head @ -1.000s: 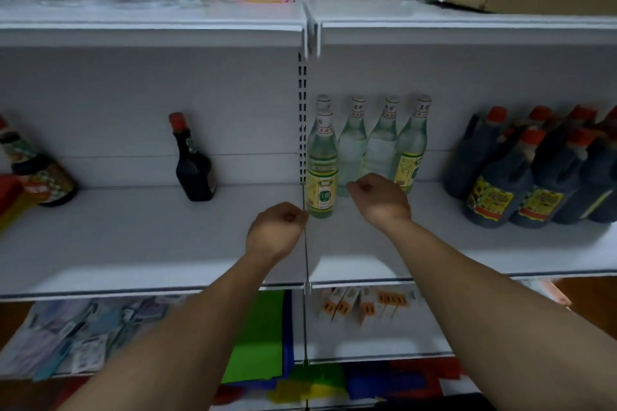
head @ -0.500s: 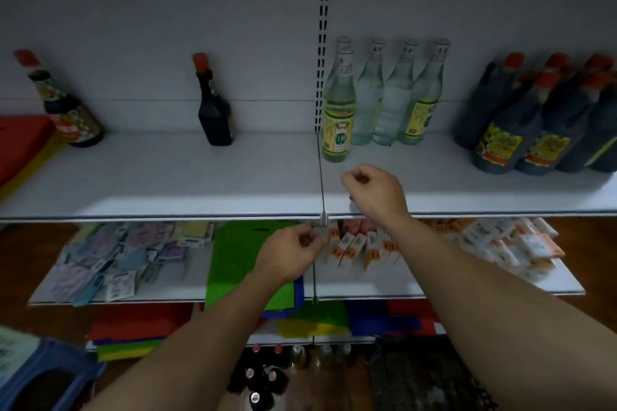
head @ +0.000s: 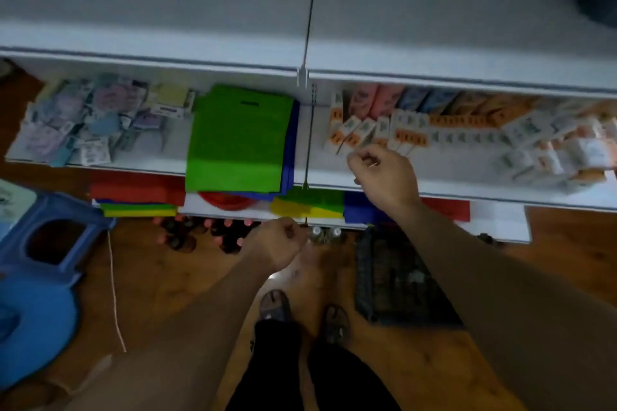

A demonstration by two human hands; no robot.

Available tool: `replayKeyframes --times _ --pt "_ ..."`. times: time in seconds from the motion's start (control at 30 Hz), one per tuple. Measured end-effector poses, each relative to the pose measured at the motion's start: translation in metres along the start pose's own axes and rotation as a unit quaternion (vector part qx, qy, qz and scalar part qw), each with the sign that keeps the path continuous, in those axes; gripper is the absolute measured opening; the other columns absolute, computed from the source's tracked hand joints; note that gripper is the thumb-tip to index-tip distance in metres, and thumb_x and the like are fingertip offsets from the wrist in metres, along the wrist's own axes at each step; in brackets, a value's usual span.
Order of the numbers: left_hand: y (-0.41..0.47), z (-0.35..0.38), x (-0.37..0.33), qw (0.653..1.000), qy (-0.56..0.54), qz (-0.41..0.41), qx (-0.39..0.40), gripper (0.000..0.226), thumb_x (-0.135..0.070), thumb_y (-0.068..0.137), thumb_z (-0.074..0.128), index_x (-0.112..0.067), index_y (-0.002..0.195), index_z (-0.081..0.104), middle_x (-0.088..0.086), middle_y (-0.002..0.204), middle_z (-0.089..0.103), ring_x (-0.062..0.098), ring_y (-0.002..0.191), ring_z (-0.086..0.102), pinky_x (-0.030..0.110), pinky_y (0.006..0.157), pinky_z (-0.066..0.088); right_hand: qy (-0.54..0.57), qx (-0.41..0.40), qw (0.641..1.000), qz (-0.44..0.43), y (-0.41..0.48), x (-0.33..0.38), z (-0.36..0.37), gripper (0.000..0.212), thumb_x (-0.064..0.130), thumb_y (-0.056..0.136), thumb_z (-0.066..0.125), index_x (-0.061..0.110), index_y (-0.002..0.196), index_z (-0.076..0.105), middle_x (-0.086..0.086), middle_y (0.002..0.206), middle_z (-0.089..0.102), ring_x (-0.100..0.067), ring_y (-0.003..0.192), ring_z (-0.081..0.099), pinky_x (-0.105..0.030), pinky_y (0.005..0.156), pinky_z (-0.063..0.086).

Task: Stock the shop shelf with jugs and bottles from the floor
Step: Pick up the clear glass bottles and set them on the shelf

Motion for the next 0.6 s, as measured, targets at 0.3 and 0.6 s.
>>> replayKeyframes --times 0.3,0.6 --pt "0.096 0.122 0.109 0.996 0.015 -0.070 0.051 0.024 -0.042 0.089 0.059 -0.022 0.097 0.069 0.001 0.099 0.071 0.022 0.097 0.065 0.029 0.085 0.048 -0.078 0.074 0.986 0.127 0.016 -0.173 0.116 0.011 0.040 0.090 0.054 0.032 0.092 0.060 0.000 0.107 0.069 -0.026 0.103 0.061 -0.031 0.079 0.042" --pt "0.226 0.224 0.174 0.992 0.095 -0.063 0.046 0.031 -0.066 0.080 0.050 -0.037 0.084 0.060 -0.007 0.101 0.069 0.021 0.096 0.063 0.028 0.074 0.044 -0.089 0.054 0.977 0.187 0.033 -0.315 0.238 0.025 0.042 0.093 0.053 0.022 0.105 0.062 -0.004 0.109 0.065 -0.027 0.101 0.059 -0.040 0.084 0.050"
Point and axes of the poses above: each hand's wrist, its own y-axis towards the middle knuckle, its own z-axis out of the palm, x = y × z, the point moved 4 cm from there along y, towards the middle knuckle
